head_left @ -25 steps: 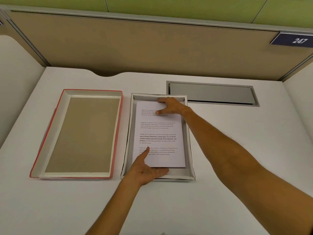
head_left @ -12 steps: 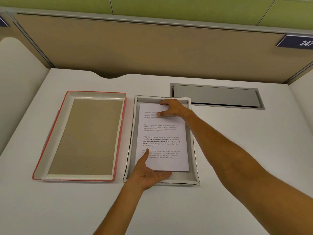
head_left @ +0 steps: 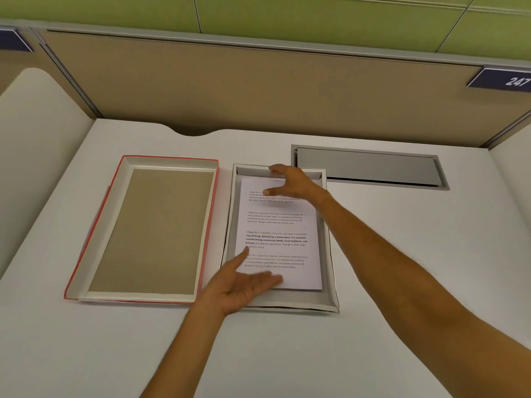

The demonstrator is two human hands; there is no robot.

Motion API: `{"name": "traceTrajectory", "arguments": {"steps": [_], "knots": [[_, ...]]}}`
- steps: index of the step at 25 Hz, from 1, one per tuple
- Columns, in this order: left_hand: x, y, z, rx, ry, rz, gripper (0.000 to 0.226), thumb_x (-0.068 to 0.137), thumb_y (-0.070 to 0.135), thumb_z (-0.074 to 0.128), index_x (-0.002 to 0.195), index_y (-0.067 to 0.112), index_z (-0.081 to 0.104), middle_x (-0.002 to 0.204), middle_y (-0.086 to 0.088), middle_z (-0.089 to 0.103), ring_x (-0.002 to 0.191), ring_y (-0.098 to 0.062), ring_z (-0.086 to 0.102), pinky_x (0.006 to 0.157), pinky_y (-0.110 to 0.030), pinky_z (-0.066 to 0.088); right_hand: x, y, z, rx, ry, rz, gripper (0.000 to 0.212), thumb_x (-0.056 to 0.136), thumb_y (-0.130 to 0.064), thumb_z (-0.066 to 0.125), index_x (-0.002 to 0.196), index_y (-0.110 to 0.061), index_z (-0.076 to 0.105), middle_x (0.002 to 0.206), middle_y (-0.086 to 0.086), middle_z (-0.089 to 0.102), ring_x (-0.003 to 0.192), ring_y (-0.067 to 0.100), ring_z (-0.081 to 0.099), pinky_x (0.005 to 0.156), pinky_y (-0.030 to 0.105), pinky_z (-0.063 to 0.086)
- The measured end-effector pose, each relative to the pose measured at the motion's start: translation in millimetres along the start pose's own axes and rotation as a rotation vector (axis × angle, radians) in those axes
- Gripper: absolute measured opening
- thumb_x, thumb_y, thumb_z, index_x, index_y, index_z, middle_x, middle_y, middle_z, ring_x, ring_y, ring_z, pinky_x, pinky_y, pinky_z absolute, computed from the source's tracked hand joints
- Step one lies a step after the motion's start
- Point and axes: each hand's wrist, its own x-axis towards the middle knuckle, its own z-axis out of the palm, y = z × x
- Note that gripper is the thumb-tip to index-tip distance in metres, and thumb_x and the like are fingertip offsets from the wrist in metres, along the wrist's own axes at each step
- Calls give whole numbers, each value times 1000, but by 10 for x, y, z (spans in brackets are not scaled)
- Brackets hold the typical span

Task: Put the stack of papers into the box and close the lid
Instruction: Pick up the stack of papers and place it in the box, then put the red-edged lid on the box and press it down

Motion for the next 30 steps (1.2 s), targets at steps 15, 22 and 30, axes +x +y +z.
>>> {"name": "traceTrajectory", "arguments": {"steps": [15, 22, 30], "knots": [[-821, 1913, -1303, 1363, 1385, 898, 57, 81, 18, 79, 123, -10, 52, 122, -37, 56, 110, -57, 56, 94, -64, 48, -526, -1181, 1738, 589, 44, 293, 80, 79, -19, 81, 144, -3, 36, 145, 14, 48, 134, 29, 48, 103, 32, 45], [-769, 1946, -1519, 1459, 1490, 703, 37, 85, 6, 71, 112, -15, 55, 111, -38, 59, 104, -58, 57, 92, -61, 46, -460, -1252, 1900, 232, -65, 276, 52, 80, 7, 71, 126, 6, 49, 126, 22, 59, 115, 33, 61, 93, 37, 56], [-1003, 2024, -1251, 1302, 1406, 788, 54, 91, -2, 60, 137, -12, 33, 126, -43, 52, 112, -62, 53, 96, -65, 45, -539, -1156, 1889, 203, -33, 242, 43, 79, 9, 66, 119, 7, 52, 110, 19, 60, 97, 32, 63, 69, 28, 47]]}}
